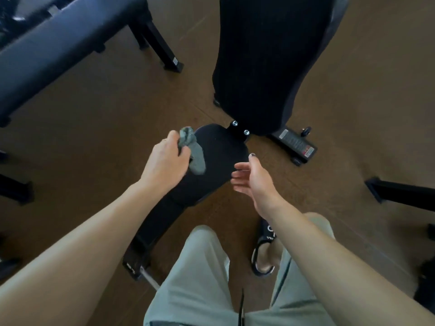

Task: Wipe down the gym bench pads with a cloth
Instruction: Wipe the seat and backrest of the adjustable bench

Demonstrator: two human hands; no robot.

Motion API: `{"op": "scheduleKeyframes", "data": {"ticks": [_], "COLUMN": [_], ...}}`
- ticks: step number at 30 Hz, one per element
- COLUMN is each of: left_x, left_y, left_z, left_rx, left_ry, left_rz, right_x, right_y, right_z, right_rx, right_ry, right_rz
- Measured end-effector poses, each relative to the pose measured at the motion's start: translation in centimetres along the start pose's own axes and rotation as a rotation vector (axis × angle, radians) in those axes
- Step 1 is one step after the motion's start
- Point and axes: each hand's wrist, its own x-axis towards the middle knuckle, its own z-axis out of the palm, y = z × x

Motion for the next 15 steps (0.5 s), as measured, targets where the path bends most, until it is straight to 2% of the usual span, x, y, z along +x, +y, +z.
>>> {"op": "scheduleKeyframes", "data": {"ticks": [3,4,6,8,9,13,15], "left_x": [4.3,5.2,6.6,7.7,8.5,11.5,11.9], "left_y": [-4.5,-5.5,-7.7,-9.6,-10.2,-11.5,-12.2], "left_z": [5.2,6.6,10.5,14.7,16.4,18.8,19.3], "left_rx": [0.318,0.443,0.628,0.733,0.738,0.739,0.828], "left_ry": [0.204,0.221,0.081,-0.134,-0.142,0.127,0.113], "left_rz": [0.268,0.365,0.465,0.466,0.469,0.51,0.513], "right_x": [7.8,9.5,12.9,16.2,17.6,22.0,22.6], "right_y": [3.8,4.5,6.1,8.3,9.3,12.9,13.4], "right_z": [0.7,1.0,1.9,2.8,3.4,6.1,6.5], "right_rx": [-0.033,-0.058,-0.101,-0.108,-0.071,0.157,0.228], "right_ry": [0.112,0.157,0.235,0.331,0.365,0.39,0.408], "right_rz": [-0.004,-0.016,-0.076,-0.118,-0.123,-0.222,-0.249]}}
